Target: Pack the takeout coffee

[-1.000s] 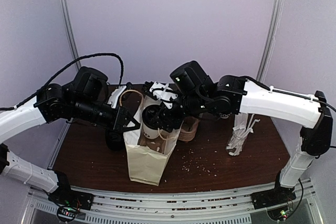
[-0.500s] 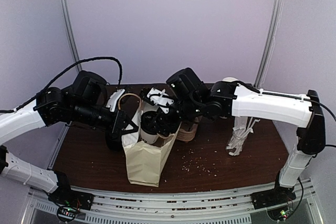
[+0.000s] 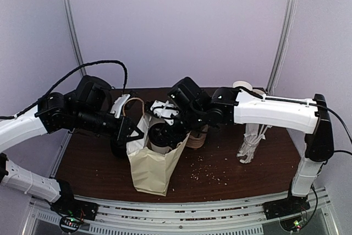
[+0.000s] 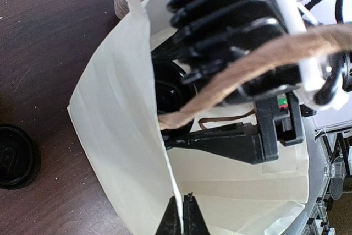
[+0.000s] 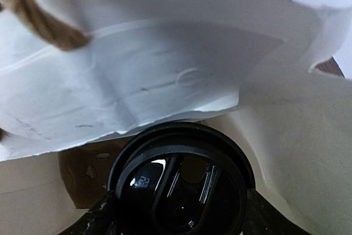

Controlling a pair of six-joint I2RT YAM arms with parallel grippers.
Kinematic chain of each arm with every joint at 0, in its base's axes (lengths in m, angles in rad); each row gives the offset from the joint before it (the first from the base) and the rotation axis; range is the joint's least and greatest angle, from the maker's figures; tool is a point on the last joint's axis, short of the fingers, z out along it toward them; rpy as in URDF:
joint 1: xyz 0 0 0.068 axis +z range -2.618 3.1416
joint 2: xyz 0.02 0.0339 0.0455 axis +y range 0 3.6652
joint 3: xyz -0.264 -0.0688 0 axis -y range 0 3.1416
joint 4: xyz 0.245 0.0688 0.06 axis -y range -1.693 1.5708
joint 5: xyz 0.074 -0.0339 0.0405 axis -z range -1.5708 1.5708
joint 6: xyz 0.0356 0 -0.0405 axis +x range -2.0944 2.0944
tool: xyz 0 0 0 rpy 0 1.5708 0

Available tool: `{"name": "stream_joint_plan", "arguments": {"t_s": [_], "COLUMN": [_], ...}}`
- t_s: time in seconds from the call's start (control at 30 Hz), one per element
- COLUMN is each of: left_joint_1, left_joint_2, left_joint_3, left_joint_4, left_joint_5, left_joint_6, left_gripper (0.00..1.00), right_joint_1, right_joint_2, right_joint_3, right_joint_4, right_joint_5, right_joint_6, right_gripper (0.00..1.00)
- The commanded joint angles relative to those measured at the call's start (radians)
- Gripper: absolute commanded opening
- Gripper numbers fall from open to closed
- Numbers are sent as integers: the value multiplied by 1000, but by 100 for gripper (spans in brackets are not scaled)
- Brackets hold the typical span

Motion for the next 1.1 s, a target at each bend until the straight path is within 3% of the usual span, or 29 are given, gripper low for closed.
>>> {"name": "stream_joint_plan", "arguments": {"t_s": [0.0, 1.07], "left_joint_1": [-1, -1], "left_joint_2": [-6, -20], "left_joint_3": [-16, -58], "left_joint_4": [36, 78], "left_joint_5": [-13, 1], "left_joint_6": [37, 48], "left_gripper": [0, 0], "right_joint_1": [17, 20], "right_joint_2": [41, 176], "right_joint_3": [47, 22], "right_joint_4": [-74, -66], "right_joint_5": [78, 53], "right_joint_6": [-5, 65], "right_gripper": [48, 47]}}
